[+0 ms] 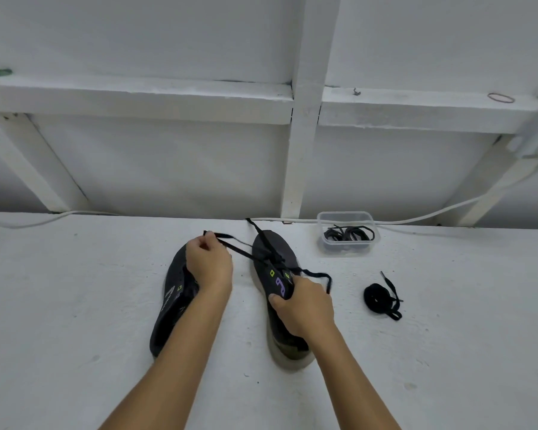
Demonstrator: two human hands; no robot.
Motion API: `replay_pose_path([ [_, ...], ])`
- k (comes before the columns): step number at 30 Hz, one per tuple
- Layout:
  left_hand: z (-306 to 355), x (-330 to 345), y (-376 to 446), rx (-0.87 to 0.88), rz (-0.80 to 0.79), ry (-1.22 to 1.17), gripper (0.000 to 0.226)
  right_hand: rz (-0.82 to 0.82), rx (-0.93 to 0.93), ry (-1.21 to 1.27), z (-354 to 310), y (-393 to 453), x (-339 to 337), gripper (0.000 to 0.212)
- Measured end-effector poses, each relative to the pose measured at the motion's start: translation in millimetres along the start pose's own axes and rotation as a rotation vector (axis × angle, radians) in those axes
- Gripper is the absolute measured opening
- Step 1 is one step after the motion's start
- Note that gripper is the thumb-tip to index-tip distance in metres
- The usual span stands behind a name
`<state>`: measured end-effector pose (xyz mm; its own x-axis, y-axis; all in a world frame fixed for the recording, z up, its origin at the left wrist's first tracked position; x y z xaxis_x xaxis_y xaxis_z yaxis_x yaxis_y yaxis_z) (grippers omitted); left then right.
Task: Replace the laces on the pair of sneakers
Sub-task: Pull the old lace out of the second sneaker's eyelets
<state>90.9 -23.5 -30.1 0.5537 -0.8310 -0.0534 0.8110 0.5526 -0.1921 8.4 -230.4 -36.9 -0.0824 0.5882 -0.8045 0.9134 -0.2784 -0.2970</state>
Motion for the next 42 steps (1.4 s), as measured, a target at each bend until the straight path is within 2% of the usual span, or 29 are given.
replay_pose_path([
  [1, -4, 1, 0, -0.052, -0.054, -0.003, 0.022, -0.001, 0.001, 0.003, 0, 0, 0, 0.039],
  [3, -18, 16, -11, -0.105, -0.286, 0.171, 0.029, -0.004, 0.004, -0.001, -1, 1, 1, 0.038],
  [5, -32, 30, -29, -0.109, -0.511, 0.340, 0.032, -0.005, 0.002, -0.016, -1, 2, 1, 0.038],
  [6, -37, 35, -36, -0.078, -0.574, 0.380, 0.029, -0.002, -0.001, -0.024, -2, 2, 0, 0.038],
  [10, -28, 47, -41, 0.201, -0.575, 0.535, 0.009, 0.007, -0.018, -0.037, -4, 1, -1, 0.037],
  [12, -16, 46, -38, 0.249, -0.555, 0.533, 0.004, 0.005, -0.013, -0.026, -3, 0, -1, 0.037],
  [15, 21, 10, -7, 0.258, -0.210, 0.284, 0.021, -0.007, -0.005, -0.009, -1, 0, 0, 0.037],
  [16, 30, 2, 2, 0.281, -0.156, 0.281, 0.019, -0.011, 0.000, -0.009, 0, 1, 1, 0.037],
  [17, 36, 1, 10, 0.306, -0.174, 0.367, 0.012, -0.016, 0.005, -0.014, -1, 1, 1, 0.038],
  [18, 36, 6, 14, 0.310, -0.261, 0.513, 0.004, -0.019, 0.008, -0.020, -1, 1, 1, 0.039],
  [21, 9, 22, 3, 0.257, -0.527, 0.938, 0.059, -0.022, 0.002, -0.040, -2, 3, 1, 0.038],
  [23, 2, 24, -14, 0.325, -0.535, 0.995, 0.065, -0.013, -0.001, -0.044, -3, 2, 0, 0.037],
  [25, 1, 24, -28, 0.407, -0.461, 0.885, 0.045, -0.003, -0.004, -0.046, -3, 2, 0, 0.037],
  [27, -5, 26, -37, 0.371, -0.449, 0.712, 0.023, 0.002, -0.009, -0.049, -3, 1, -1, 0.036],
  [30, -17, 39, -47, 0.245, -0.537, 0.601, 0.021, 0.002, -0.016, -0.060, -5, 0, -2, 0.035],
  [35, -16, 48, -44, 0.239, -0.469, 0.516, 0.009, 0.003, -0.015, -0.051, -5, 0, -3, 0.037],
  [36, -11, 43, -39, 0.236, -0.409, 0.461, 0.008, 0.004, -0.014, -0.047, -4, 0, -3, 0.037],
  [39, 9, 2, -8, 0.186, -0.026, 0.224, 0.011, 0.010, 0.000, -0.028, -1, -1, -3, 0.036],
  [40, 12, -9, 1, 0.143, 0.044, 0.142, 0.011, 0.008, 0.006, -0.025, -1, -2, -2, 0.037],
  [42, 9, -12, 10, 0.040, -0.008, 0.071, 0.014, 0.005, 0.012, -0.033, -2, -1, -1, 0.038],
])
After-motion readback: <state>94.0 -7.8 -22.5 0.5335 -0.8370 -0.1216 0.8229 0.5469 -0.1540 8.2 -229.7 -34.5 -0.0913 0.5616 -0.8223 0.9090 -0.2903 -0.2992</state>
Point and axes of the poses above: each hand's wrist, its own y-axis towards the middle knuckle, its own x-axis out of the palm, z = x × y, the point moved 8 cm from there along y, towards the middle knuckle, and after that the axes turned 2 degrees about -z, right-handed, at the moved point
